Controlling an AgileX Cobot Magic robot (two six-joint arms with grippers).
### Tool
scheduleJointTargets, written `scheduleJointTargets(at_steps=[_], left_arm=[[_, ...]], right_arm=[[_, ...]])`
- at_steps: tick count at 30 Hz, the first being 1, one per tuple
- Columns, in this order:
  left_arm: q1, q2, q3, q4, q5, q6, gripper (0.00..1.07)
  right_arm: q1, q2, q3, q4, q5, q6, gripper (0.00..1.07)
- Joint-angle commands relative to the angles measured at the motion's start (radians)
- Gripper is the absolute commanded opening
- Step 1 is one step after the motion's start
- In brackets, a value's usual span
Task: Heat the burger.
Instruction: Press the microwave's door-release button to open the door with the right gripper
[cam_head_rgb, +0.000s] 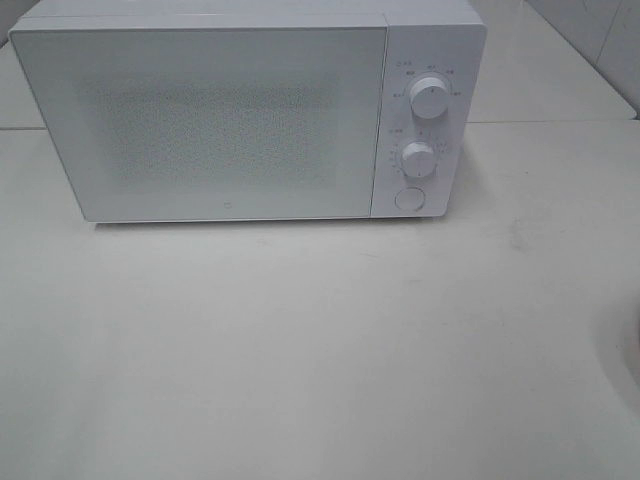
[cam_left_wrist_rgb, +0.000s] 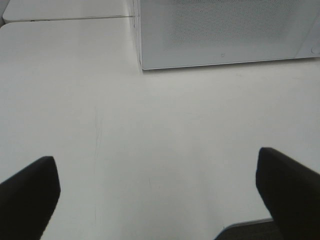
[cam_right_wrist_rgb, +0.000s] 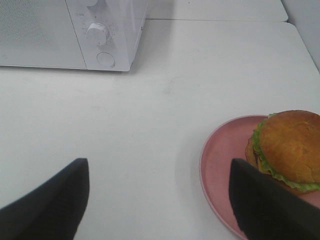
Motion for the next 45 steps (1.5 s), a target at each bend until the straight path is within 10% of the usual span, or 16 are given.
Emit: scheduleJointTargets(at_steps=[1,17,45], left_arm=[[-0.002,-0.017,0.000,-0.003,-0.015,0.002,1.00],[-0.002,-0.017,0.000,-0.003,-0.015,0.002,1.00],[-0.002,-0.016,0.000,-0.003,-0.015,0.002,1.00]], right_arm=[[-0.007,-0.030,0.002,0.002,-0.008,-0.003,0.75],[-0.007,-0.024,-0.006,0.002,-0.015,-0.004,0.75],[-0.005,0.455,0.018,0.006,-0.443,0.011,0.75]])
